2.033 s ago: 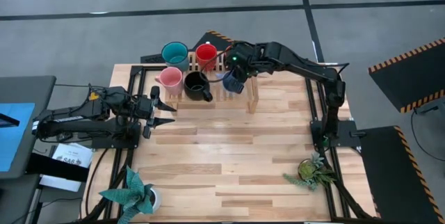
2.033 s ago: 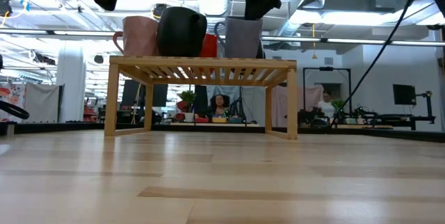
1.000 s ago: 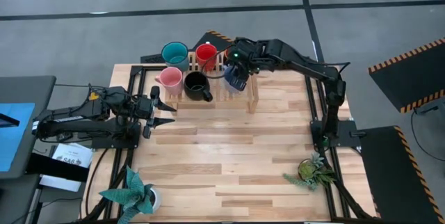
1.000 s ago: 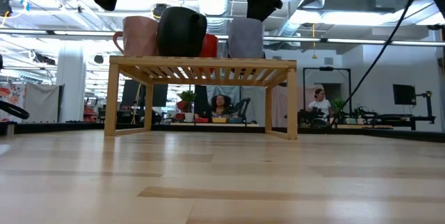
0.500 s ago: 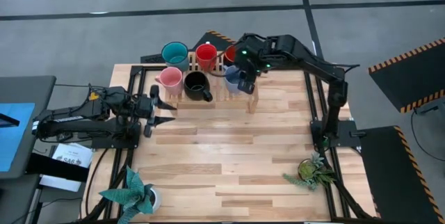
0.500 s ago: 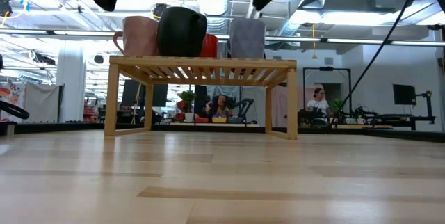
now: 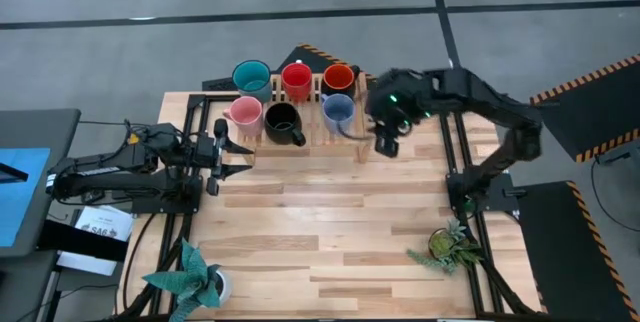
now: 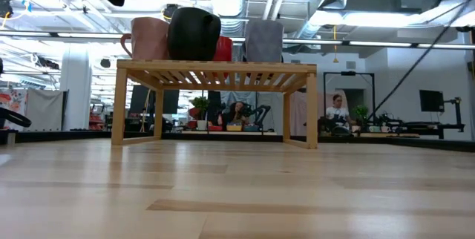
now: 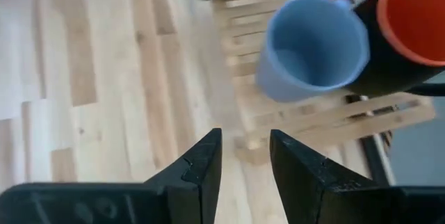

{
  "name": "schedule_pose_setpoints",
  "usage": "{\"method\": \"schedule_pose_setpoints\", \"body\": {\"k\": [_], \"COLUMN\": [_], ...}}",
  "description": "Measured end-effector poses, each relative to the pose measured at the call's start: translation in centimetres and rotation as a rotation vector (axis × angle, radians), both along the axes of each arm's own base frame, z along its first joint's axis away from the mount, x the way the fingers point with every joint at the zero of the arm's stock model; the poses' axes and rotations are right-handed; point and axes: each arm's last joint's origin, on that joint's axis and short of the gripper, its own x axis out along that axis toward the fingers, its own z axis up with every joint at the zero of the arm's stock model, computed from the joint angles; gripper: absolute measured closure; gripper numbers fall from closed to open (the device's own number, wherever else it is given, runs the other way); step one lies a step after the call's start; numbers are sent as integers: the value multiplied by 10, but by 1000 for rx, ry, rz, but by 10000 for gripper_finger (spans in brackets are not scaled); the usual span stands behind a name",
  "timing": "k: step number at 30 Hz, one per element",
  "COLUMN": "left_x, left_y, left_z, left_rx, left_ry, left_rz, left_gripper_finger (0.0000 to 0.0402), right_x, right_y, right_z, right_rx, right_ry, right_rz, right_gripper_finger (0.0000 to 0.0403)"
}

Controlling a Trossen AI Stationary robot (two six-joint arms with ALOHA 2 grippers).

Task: Place coffee mugs
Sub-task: Return to Home Position

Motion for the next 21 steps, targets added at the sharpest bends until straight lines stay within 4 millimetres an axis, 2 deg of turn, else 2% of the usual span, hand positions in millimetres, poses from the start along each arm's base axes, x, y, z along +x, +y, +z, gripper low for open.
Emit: {"method": "schedule_pose_setpoints", "body": {"k": [4, 10, 16, 21], "left_x": [0, 0, 0, 0], "left_y": [0, 0, 0, 0], "left_z": [1, 1, 1, 1], "left_rx": [2, 2, 13, 23], "left_ry": [-10, -9, -9, -8], "left_rz": [0, 0, 0, 0], "left_gripper_finger": [243, 243, 243, 243], "right_x": [-24, -66, -103, -121], "right_y": [21, 46, 56, 56], "right_z": [-20, -67, -102, -111], "right_rx": [11, 40, 81, 72], "right_ry": [-81, -240, -411, -552], "right_rz": [42, 104, 130, 152], "right_gripper_finger": [264, 278, 296, 325]}}
